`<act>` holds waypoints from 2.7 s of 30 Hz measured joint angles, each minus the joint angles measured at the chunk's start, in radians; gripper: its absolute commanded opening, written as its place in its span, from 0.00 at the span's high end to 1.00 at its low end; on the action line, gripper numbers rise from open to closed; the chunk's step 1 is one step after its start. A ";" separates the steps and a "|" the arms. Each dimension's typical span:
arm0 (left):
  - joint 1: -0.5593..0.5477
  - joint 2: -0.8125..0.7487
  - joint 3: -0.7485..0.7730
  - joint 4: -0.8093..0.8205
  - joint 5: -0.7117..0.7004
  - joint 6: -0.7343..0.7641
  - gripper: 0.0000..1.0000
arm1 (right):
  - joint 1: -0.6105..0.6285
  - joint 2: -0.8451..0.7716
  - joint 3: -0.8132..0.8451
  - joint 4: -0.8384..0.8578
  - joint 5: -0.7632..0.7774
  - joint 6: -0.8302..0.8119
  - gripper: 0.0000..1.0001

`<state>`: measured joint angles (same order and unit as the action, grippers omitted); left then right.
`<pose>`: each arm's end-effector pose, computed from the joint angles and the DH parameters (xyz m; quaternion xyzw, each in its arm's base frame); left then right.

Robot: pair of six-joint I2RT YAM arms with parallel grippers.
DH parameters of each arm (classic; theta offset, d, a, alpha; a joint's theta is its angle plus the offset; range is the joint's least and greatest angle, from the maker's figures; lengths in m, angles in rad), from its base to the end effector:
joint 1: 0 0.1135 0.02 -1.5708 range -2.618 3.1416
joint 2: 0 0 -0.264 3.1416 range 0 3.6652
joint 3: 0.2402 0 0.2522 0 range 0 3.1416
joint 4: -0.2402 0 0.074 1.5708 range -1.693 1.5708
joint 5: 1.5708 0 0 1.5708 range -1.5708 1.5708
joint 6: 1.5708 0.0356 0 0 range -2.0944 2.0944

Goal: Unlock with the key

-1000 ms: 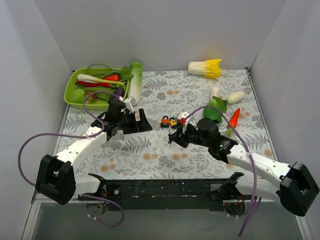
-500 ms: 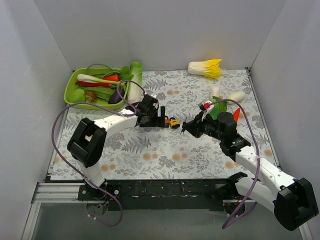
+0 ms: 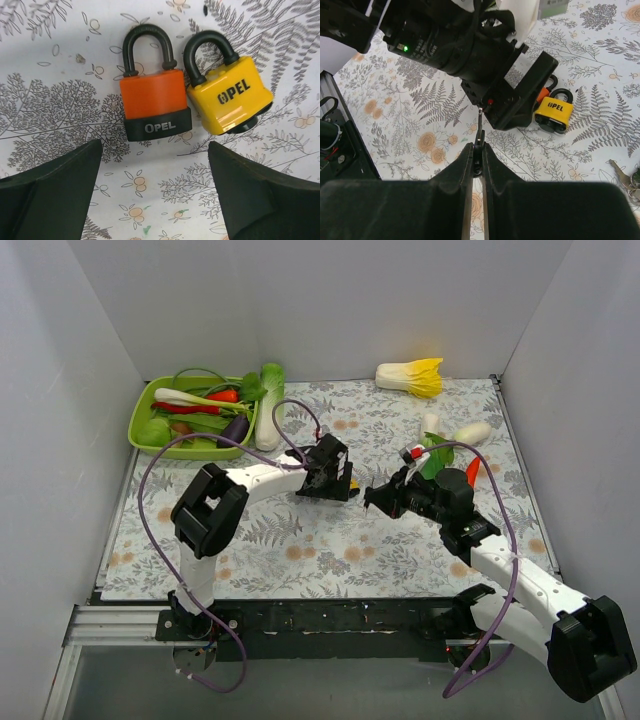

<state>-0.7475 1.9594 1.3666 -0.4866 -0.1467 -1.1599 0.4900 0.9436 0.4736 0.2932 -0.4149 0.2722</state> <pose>0.3029 -0.2737 0.1744 -0.2155 0.9432 -0.1567 0.1983 0.1834 0.1141 0.2511 -0.2130 0.7315 0.3802 0.5244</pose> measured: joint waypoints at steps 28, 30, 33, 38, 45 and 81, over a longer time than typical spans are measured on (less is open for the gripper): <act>-0.014 0.130 0.161 -0.090 -0.082 0.006 0.33 | -0.006 0.001 -0.047 0.080 -0.008 0.044 0.99; -0.014 0.142 0.177 -0.089 -0.080 0.006 0.33 | -0.006 0.001 -0.047 0.084 -0.008 0.047 0.99; -0.014 0.148 0.187 -0.087 -0.081 0.006 0.35 | -0.006 0.004 -0.047 0.091 -0.011 0.048 0.99; -0.014 0.149 0.187 -0.090 -0.090 0.005 0.39 | -0.007 0.007 -0.047 0.098 -0.011 0.048 0.99; -0.014 0.150 0.187 -0.097 -0.116 0.000 0.47 | -0.011 0.014 -0.047 0.106 -0.014 0.054 0.99; 0.129 -0.159 -0.444 0.780 0.464 -0.690 1.00 | 0.028 0.258 0.037 0.051 -0.071 0.170 0.99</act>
<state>-0.6189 1.8008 0.9222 0.2932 0.3172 -1.8503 0.5179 1.2018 0.5102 0.3439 -0.4862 0.4419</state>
